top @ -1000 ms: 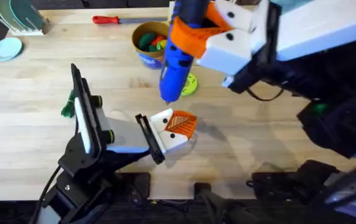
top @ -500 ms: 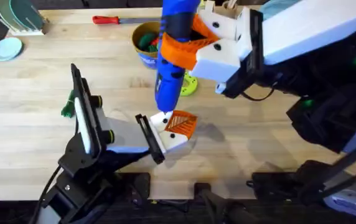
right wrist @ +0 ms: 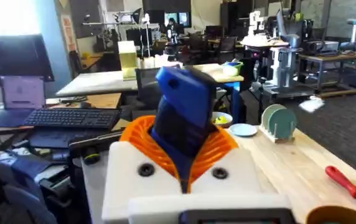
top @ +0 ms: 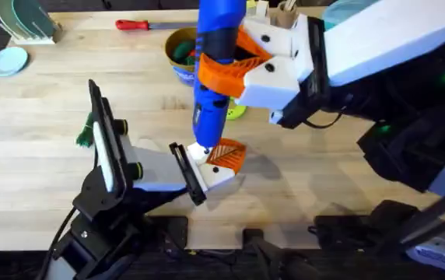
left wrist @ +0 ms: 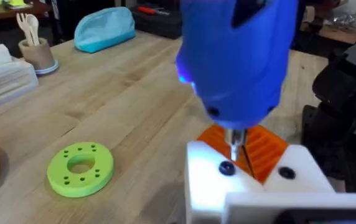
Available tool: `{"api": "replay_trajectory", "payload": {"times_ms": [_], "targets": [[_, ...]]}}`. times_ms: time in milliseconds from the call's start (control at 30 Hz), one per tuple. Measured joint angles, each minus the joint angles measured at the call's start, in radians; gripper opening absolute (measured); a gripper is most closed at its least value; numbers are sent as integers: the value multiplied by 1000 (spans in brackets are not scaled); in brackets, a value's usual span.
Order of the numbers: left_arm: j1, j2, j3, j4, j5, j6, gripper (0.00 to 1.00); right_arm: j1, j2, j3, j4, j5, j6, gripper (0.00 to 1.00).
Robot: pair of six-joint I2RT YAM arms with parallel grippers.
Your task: Pick up the gripper from the table and insert it into the empty holder that is missing its gripper. Then pick up a screw, insert it into the mounting hole, and use the screwdriver to tighten it. Finally, clean up the table by picking up the vegetable and placing it into the bucket.
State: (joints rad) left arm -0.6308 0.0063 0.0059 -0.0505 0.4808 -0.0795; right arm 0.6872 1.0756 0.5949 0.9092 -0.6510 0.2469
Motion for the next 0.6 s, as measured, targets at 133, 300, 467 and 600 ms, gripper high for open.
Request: {"api": "replay_trajectory", "payload": {"times_ms": [133,300,467,600], "targets": [[0,0,0,0,0,0,4,14,14,0,4,-1,11,19],[0,0,0,-1,0,0,4,24,40,0,4,-1,17,19],[0,0,0,0,0,0,4,14,40,0,31,-2,19,19],[0,0,0,0,0,0,4,7,40,0,61,-1,19,19]]}}
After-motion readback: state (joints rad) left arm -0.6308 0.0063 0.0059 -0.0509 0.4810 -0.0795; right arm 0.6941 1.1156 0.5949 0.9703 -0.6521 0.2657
